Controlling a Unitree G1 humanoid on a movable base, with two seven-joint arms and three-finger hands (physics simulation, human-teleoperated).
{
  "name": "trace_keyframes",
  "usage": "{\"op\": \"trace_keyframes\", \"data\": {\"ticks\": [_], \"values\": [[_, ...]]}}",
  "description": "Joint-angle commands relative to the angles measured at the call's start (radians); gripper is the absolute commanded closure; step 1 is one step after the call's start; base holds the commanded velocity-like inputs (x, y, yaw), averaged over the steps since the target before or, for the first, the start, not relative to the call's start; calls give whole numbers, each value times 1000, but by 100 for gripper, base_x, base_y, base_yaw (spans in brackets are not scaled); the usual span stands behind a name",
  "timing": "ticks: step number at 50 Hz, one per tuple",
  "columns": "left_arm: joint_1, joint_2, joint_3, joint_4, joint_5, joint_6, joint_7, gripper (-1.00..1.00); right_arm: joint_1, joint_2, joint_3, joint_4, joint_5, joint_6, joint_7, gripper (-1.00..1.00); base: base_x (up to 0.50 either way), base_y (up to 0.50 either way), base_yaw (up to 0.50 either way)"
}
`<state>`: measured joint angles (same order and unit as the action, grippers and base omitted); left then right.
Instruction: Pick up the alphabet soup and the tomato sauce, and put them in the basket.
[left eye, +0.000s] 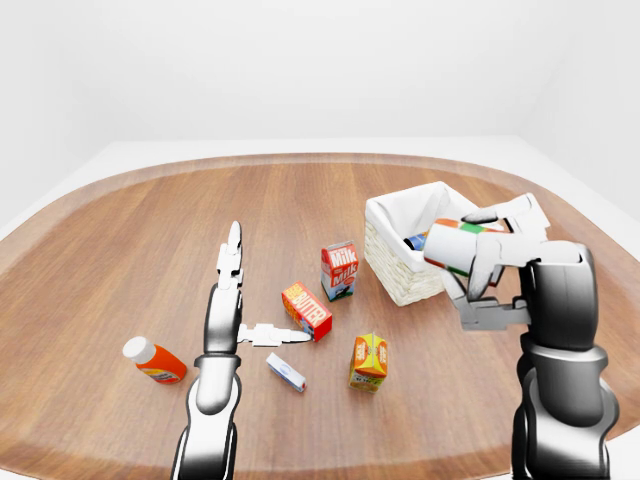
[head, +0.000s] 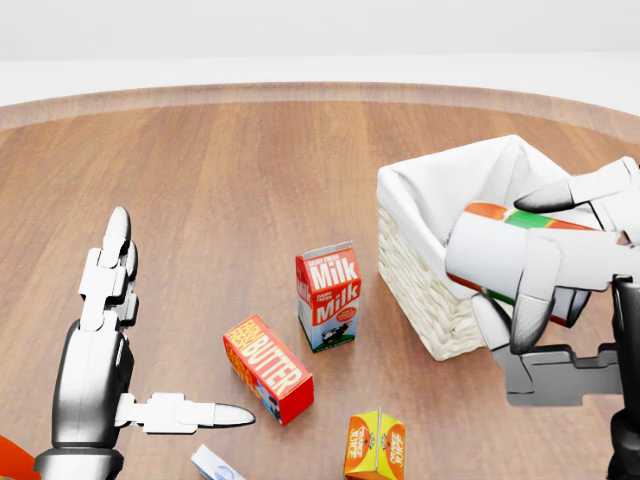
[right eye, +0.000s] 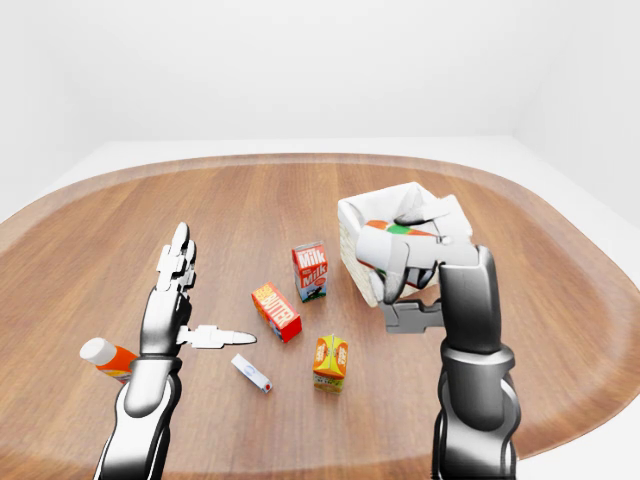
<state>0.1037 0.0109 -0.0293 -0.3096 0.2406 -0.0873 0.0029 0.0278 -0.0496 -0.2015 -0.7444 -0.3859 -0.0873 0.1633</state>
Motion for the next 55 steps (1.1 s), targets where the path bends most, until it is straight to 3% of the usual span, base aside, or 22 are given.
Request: {"op": "trace_keyframes", "data": {"ticks": [1, 30, 55], "values": [[5, -1, 2, -14, 5, 0, 6, -100, -153, -67, 21, 67, -47, 0, -50, 100, 0, 0, 0], [2, -1, 0, -15, 3, 0, 3, -100, -467, -164, 70, 519, -210, 0, -181, 100, 0, 0, 0], [-1, -1, 0, -21, 4, 0, 4, -100, -757, -266, 100, 1191, -313, 0, -421, 100, 0, 0, 0]]}}
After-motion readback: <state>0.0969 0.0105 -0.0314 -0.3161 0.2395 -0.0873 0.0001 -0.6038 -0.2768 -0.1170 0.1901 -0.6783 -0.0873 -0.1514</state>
